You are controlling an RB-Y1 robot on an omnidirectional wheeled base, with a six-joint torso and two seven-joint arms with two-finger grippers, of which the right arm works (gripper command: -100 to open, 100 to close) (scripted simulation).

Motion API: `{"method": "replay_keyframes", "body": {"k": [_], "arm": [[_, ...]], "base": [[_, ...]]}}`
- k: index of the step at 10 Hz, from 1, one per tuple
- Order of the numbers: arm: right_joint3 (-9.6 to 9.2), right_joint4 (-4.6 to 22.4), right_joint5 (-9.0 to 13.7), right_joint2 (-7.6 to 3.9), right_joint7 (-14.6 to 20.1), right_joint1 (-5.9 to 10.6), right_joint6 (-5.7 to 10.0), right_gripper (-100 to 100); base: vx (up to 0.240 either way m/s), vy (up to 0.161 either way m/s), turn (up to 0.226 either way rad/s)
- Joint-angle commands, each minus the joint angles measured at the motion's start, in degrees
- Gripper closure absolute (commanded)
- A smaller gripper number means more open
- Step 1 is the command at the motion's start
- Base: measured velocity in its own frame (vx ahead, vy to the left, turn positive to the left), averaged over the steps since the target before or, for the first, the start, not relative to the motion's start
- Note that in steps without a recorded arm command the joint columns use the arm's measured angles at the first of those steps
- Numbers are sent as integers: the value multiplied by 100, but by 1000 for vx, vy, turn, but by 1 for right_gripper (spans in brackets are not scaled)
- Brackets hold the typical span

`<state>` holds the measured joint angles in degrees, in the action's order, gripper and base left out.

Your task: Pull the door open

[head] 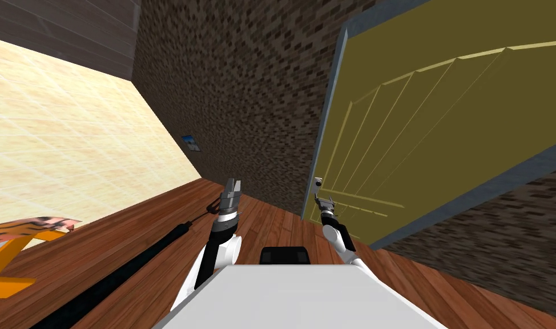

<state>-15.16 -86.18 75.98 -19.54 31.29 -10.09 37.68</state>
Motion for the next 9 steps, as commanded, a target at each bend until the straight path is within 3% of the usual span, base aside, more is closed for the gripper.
{"method": "replay_keyframes", "body": {"k": [1,4,5,6,9], "arm": [[-15,54,192,-36,58,19,-13,-100],[-68,209,486,-98,200,77,3,-100],[-61,165,421,-97,180,45,4,-100],[31,273,436,-244,386,36,-14,-100],[178,436,442,-472,693,20,-44,-100]], "base": [[40,-66,68],[43,-47,72],[18,-21,15],[108,4,118],[167,-18,90]]}}
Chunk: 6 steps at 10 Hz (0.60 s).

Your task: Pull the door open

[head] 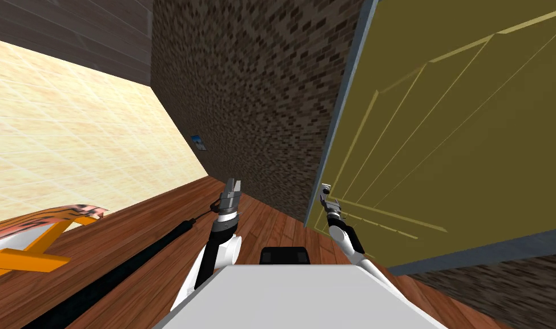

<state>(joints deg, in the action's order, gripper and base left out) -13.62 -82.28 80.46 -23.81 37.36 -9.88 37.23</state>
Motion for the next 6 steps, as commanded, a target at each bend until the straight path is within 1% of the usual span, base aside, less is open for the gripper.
{"method": "replay_keyframes", "body": {"k": [1,2,3,4,5,6], "arm": [[64,90,-5,-107,169,-5,-7,-100],[142,175,-1,-226,330,-14,-22,-100],[178,215,0,-282,405,-18,-29,-100],[239,283,3,-377,533,-25,-42,-100],[281,329,4,-442,620,-29,-50,-100],[250,318,1,-398,562,-9,-45,-100]], "base": [[135,-1,69],[159,-16,94],[144,-26,82],[141,-26,81],[146,-29,84],[63,-16,17]]}}
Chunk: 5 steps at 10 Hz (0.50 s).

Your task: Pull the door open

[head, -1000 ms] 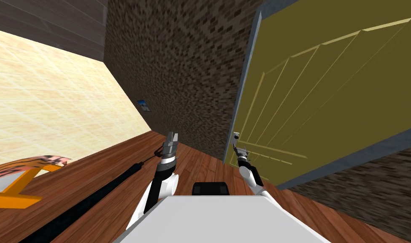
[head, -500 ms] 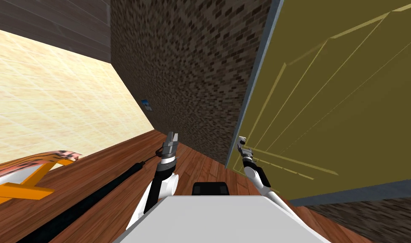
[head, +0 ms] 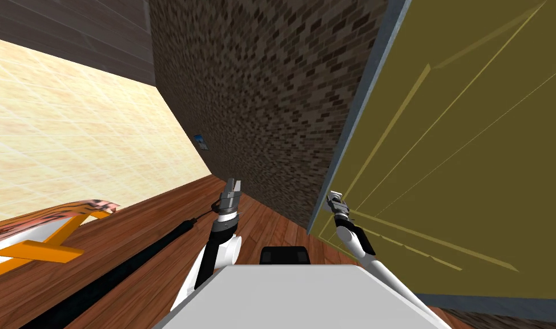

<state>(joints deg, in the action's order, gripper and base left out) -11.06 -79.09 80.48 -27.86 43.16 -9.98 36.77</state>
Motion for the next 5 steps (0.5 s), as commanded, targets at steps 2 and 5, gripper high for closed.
{"method": "replay_keyframes", "body": {"k": [2,5], "arm": [[-6,-1,-1,6,-18,1,1,100],[-6,-1,-1,6,-18,1,1,100]], "base": [[-16,1,-14],[-10,2,5]]}}
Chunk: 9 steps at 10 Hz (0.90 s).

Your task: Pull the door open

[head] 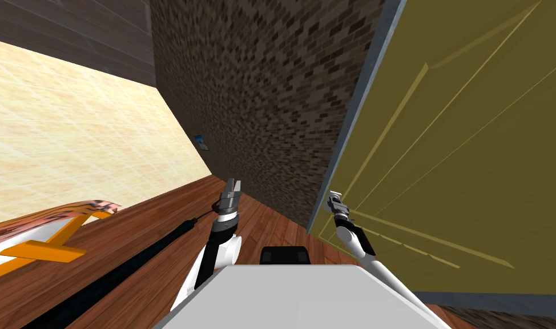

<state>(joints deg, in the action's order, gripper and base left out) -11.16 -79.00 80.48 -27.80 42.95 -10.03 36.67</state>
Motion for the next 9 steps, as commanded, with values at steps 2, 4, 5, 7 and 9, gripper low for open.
{"method": "replay_keyframes", "body": {"k": [2,4,5,7,9], "arm": [[-55,-17,-48,-52,90,-6,-22,100],[-98,-30,-86,-93,160,-10,-38,100],[-147,-46,-130,-140,241,-15,-57,100],[-217,-68,-192,-207,356,-21,-84,100],[-284,-89,-251,-271,466,-28,-110,100]], "base": [[-73,-8,49],[-200,-7,99],[-199,-11,105],[-225,-37,122],[-203,-1,102]]}}
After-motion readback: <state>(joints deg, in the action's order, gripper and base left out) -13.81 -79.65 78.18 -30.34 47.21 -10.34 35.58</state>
